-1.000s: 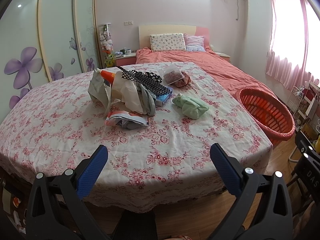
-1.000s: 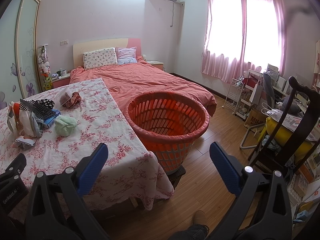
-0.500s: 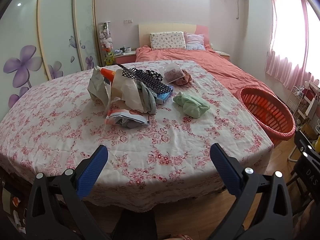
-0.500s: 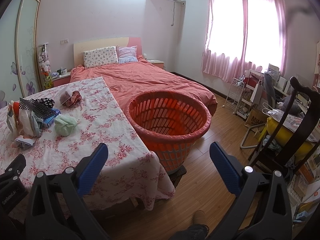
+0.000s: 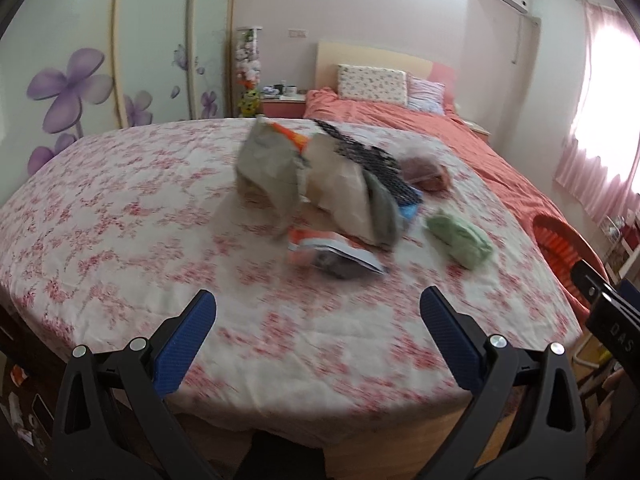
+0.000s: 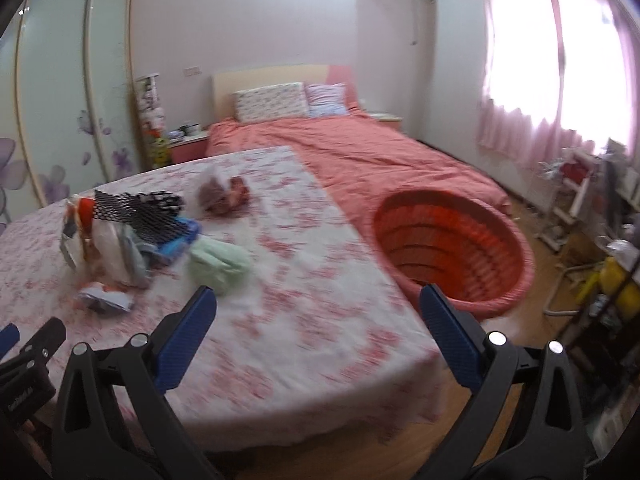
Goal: Collect trash
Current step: 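Grasp the mint-green cloth with the right gripper while the left gripper reaches the grey paper bag, then grasp the grey paper bag with the left gripper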
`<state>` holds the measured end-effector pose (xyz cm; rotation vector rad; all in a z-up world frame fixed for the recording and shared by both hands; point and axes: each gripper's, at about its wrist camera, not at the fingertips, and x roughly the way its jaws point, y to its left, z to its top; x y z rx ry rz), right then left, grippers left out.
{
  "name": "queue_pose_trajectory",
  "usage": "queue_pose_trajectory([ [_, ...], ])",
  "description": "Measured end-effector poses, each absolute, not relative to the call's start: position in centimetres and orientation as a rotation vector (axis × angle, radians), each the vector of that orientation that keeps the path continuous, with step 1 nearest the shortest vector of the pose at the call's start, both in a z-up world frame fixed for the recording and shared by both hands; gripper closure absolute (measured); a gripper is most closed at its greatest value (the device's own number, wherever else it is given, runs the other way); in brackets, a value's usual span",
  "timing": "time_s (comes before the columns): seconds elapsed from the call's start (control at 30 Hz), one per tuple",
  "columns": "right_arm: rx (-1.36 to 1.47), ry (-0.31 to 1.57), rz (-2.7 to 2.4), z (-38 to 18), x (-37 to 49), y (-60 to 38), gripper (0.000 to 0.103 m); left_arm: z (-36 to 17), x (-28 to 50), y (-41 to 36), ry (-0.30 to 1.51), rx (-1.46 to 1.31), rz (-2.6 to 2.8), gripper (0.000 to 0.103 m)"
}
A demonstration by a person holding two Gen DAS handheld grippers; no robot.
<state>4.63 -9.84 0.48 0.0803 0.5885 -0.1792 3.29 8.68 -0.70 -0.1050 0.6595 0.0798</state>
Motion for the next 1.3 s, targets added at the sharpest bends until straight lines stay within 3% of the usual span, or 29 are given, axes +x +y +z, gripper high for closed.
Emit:
queue_pose_trajectory([
  [0.17,0.093,0.608,-0.106,-0.4,8.7,-7.9,0.007,-1.0,4.4,10.9,0.652,-0.111,0.131,0.002],
  [0.33,0.088,0.681,-0.044,-2.2,12.8,-6.2,0.020,-1.4,5.7,12.5,0.671,-0.130,0.166,0.002],
  [0.6,0.055,0.783,-0.034,-4.6,16.6,-4.4,0.024,-1.2,7.8,13.3,0.671,-0.159,0.140,0.002],
  [0.67,0.041,0.810,-0.032,-5.1,17.1,-4.3,0.036,-1.1,8.4,13.2,0.663,-0.157,0.139,0.002],
  [0.83,0.076,0.859,-0.023,-6.0,17.3,-5.3,0.085,-0.8,10.5,12.6,0.651,-0.149,0.135,0.002],
  [0.87,0.089,0.861,-0.019,-5.9,17.2,-5.6,0.088,-0.9,10.8,12.6,0.649,-0.146,0.138,0.002],
  [1.1,0.145,0.836,-0.024,-5.0,15.7,-7.6,0.090,-1.1,12.9,12.2,0.654,-0.124,0.173,0.007],
  [1.2,0.147,0.833,-0.023,-4.7,15.4,-7.8,0.090,-1.6,13.7,12.1,0.681,-0.117,0.174,0.016],
  [1.3,0.144,0.829,-0.022,-4.5,15.1,-7.9,0.090,-2.1,14.4,12.3,0.706,-0.114,0.173,0.035],
])
